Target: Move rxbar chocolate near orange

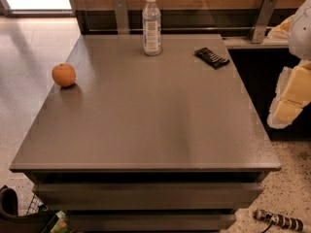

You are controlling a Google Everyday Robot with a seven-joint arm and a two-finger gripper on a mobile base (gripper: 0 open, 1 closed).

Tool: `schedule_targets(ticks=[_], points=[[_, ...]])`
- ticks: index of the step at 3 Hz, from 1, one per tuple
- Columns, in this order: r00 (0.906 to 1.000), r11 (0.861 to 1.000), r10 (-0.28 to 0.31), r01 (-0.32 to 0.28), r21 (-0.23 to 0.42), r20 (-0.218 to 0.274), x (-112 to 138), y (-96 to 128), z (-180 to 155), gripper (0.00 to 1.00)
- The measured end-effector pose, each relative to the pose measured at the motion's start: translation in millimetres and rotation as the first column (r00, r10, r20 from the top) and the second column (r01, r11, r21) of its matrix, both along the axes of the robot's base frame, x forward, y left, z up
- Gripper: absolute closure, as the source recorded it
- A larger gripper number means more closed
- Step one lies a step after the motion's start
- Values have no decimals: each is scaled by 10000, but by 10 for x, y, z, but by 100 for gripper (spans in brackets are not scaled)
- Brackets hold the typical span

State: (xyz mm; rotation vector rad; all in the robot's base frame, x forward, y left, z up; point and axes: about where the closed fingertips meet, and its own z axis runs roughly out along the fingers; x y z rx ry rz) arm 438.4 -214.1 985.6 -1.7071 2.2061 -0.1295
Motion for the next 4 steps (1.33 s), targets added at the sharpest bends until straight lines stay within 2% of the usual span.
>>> schedule_targets(ticks=[1,2,3,4], points=[[10000,10000,-69,69,2,29,40,-16,7,0],[9974,9975,-709,709,43,158,417,-175,29,0],[9806,9795,-1892,1848,805,508,847,-371,7,0],[9250,9031,-3627,3188,2877,1133,1479,-628,-129,0]])
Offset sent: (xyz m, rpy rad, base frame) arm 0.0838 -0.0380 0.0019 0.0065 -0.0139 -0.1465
